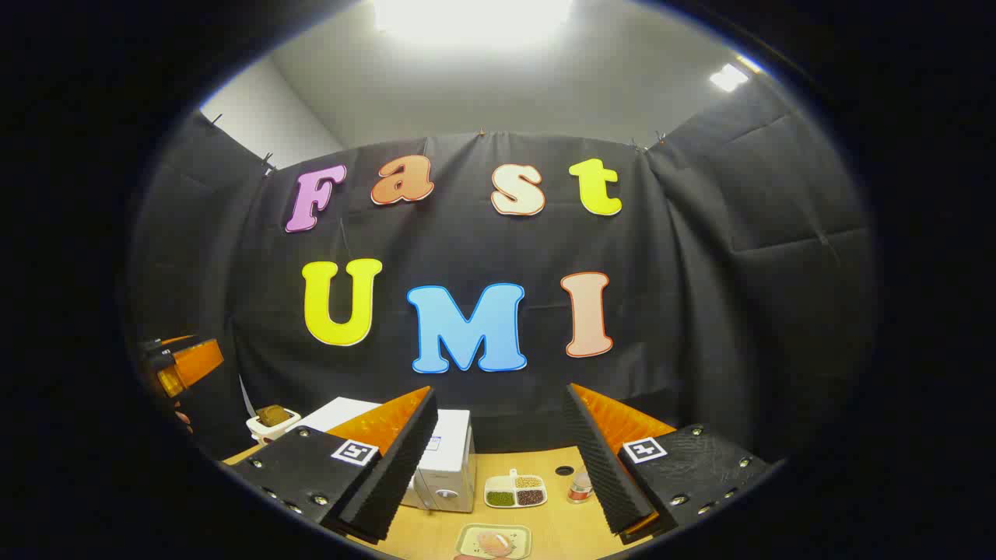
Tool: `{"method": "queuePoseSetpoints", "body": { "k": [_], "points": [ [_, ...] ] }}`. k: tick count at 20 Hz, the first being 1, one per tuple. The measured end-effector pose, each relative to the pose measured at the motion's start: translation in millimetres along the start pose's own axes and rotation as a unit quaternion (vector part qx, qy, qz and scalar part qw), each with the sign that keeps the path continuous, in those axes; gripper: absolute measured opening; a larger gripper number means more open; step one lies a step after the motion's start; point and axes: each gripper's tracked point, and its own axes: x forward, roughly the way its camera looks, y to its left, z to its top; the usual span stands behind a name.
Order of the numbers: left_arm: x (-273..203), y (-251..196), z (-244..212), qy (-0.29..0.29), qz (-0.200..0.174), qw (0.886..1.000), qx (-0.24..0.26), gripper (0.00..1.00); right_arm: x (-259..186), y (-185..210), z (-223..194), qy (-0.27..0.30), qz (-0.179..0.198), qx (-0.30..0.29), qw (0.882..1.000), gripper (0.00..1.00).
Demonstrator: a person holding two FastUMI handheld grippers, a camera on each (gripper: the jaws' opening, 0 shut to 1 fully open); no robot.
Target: Open the microwave oven with the left hand, put the food in, and close the microwave oven.
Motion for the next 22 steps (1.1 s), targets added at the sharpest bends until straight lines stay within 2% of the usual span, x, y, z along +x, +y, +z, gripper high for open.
{"method": "queuePoseSetpoints", "body": {
  "k": [14, 22],
  "points": [
    [2.5, 2.0, -3.3, 0.014, -0.002, 1.000, 0.006, 0.94, -1.8, -1.5, -1.7, 0.013, -0.003, 0.002, 1.000, 0.98],
    [5.8, -8.1, -9.7, -0.002, -0.006, 1.000, 0.009, 0.94, 1.9, -4.0, -13.5, 0.019, 0.003, -0.001, 1.000, 0.98]
  ]
}}
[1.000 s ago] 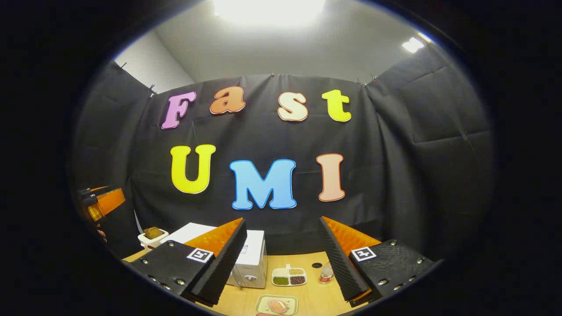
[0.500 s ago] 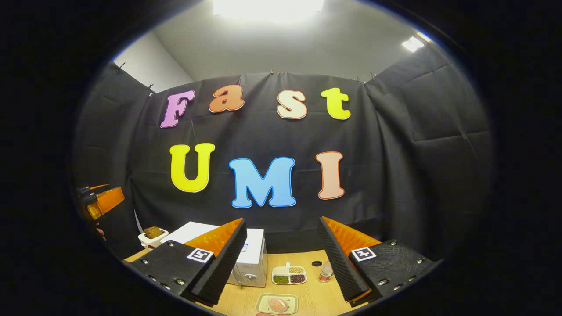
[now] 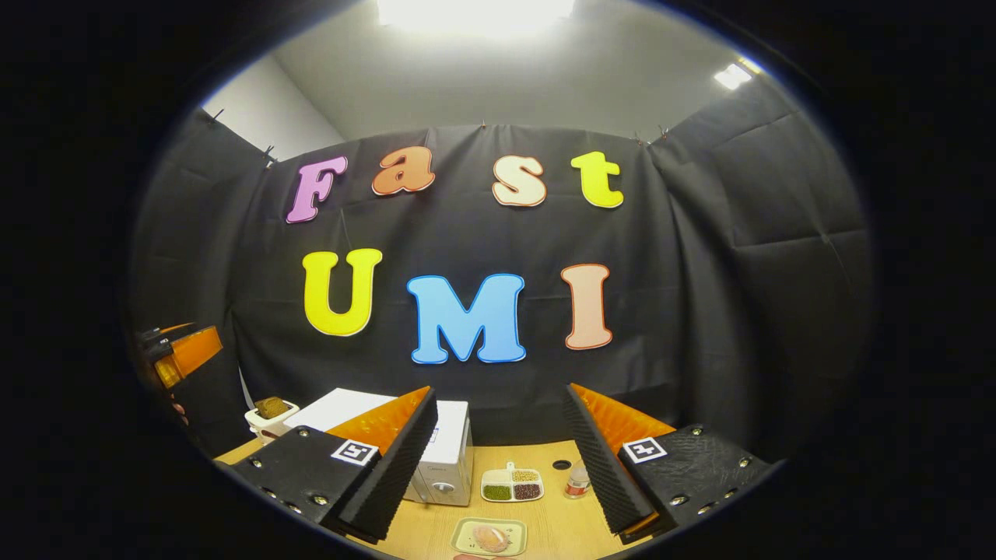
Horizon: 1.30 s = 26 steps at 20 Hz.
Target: Open the microwave oven with the left hand, put the food in, and close the microwave oven.
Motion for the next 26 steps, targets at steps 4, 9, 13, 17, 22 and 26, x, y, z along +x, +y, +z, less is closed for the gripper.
{"method": "queuePoseSetpoints", "body": {
  "k": [4, 9, 13, 17, 22, 26],
  "points": [
    [11.7, -12.9, -43.2, 0.022, -0.007, 1.000, 0.002, 0.94, 3.4, -1.9, -14.7, 0.010, 0.003, 0.002, 1.000, 0.98],
    [27.0, -39.0, -104.0, 0.032, -0.017, 0.999, -0.007, 0.95, 7.0, -4.9, -42.1, 0.025, 0.006, 0.018, 1.000, 0.98],
    [48.8, -72.0, -178.1, 0.071, -0.043, 0.997, 0.009, 0.95, 7.4, -19.0, -56.3, 0.031, -0.002, 0.012, 0.999, 0.99],
    [68.8, -102.4, -250.9, 0.112, -0.061, 0.992, 0.015, 0.96, 8.1, -39.6, -68.1, 0.044, -0.014, 0.004, 0.999, 0.99],
    [96.4, -122.0, -332.7, 0.169, -0.059, 0.984, 0.012, 0.96, 11.4, -60.2, -85.4, 0.066, -0.025, -0.002, 0.998, 0.98],
    [114.1, -135.1, -371.3, 0.194, -0.052, 0.979, 0.013, 0.98, 18.4, -66.2, -98.5, 0.085, -0.024, -0.001, 0.996, 0.98]
  ]
}}
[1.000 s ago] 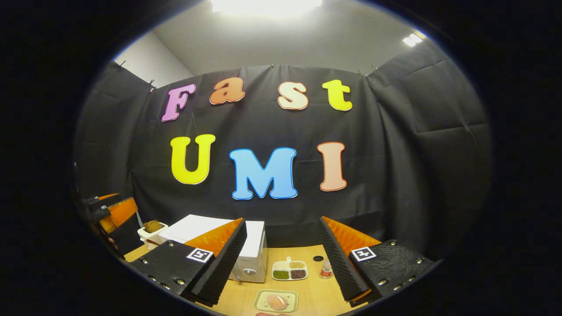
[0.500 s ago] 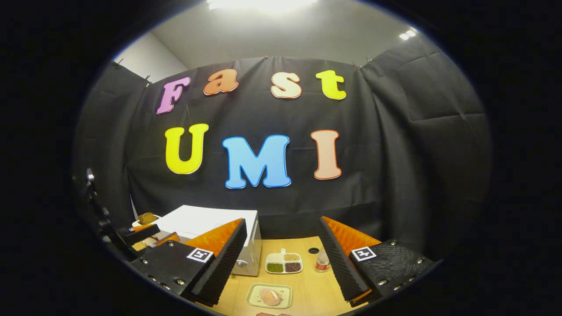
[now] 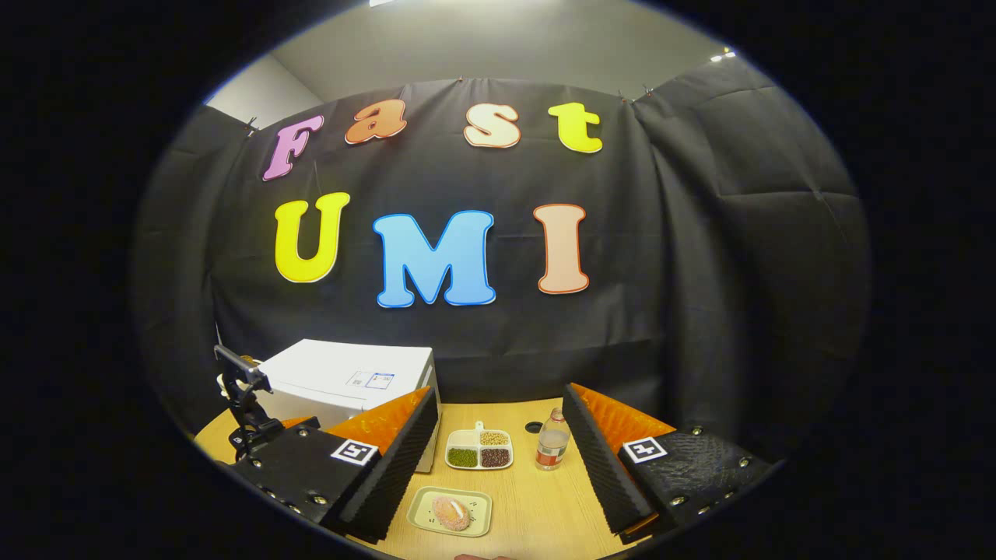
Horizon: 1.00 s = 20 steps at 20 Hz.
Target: Open the microwave oven with the left hand, put the food in, and close the microwave oven.
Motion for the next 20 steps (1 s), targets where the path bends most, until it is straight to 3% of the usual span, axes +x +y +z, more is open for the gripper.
{"method": "queuePoseSetpoints", "body": {
  "k": [4, 7, 8, 9, 12, 17, 20],
  "points": [
    [28.7, -10.2, -19.1, 0.016, 0.002, 1.000, 0.003, 0.94, 5.1, -1.6, -7.4, 0.012, 0.002, -0.004, 1.000, 0.99],
    [43.7, -9.6, -32.2, 0.032, 0.009, 0.999, 0.007, 0.83, 6.0, -4.5, -10.2, 0.017, 0.000, -0.008, 1.000, 0.99],
    [42.3, -9.5, -34.4, 0.036, 0.004, 0.999, 0.003, 0.68, 5.1, -5.8, -11.6, 0.018, -0.002, -0.008, 1.000, 0.99],
    [45.1, -17.3, -36.4, 0.040, -0.012, 0.999, -0.007, 0.60, 5.0, -6.2, -11.6, 0.019, -0.002, -0.008, 1.000, 0.99],
    [45.6, -19.1, -35.7, 0.044, -0.002, 0.999, 0.003, 0.29, 1.7, -7.3, -16.1, 0.024, -0.005, -0.010, 1.000, 0.99],
    [42.9, -18.9, -34.9, 0.055, -0.011, 0.998, 0.016, 0.09, -4.5, -4.0, -15.8, 0.022, -0.003, -0.006, 1.000, 0.99],
    [24.3, -18.9, -42.5, 0.074, -0.018, 0.997, 0.007, 0.09, -7.3, -1.6, -17.0, 0.022, -0.001, -0.003, 1.000, 0.99]
  ]
}}
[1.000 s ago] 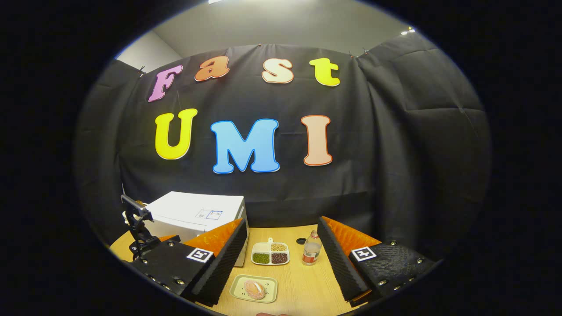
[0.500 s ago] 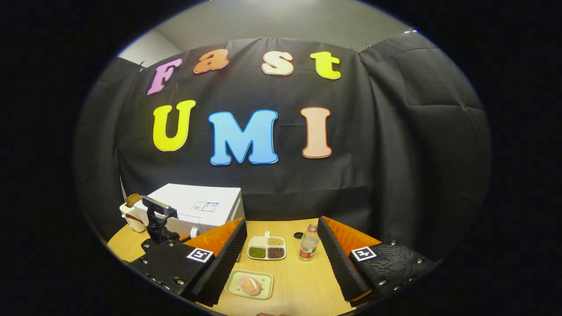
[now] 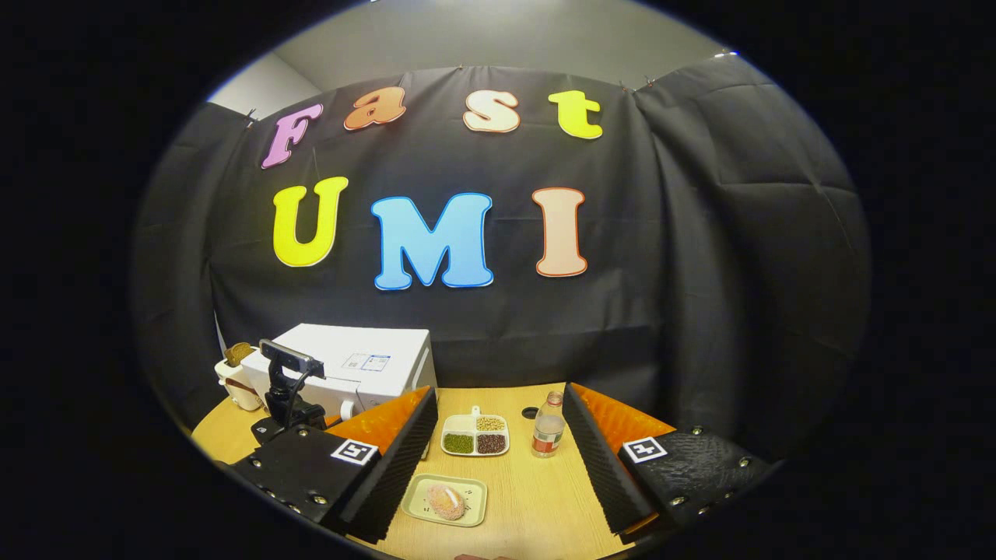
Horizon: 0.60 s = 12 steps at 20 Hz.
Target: Open the microwave oven with the left hand, put the food in, and close the microwave oven.
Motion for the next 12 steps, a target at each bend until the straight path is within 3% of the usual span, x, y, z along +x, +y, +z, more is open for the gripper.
{"method": "queuePoseSetpoints", "body": {
  "k": [3, 12],
  "points": [
    [-50.2, 3.0, -15.2, -0.006, -0.016, 1.000, 0.016, 0.07, -1.1, 4.3, -1.2, -0.003, 0.006, 0.009, 1.000, 0.98],
    [-146.7, 32.6, -54.2, 0.040, -0.129, 0.990, 0.046, 0.09, -3.7, 61.8, -27.3, 0.017, 0.056, 0.028, 0.998, 0.98]
  ]
}}
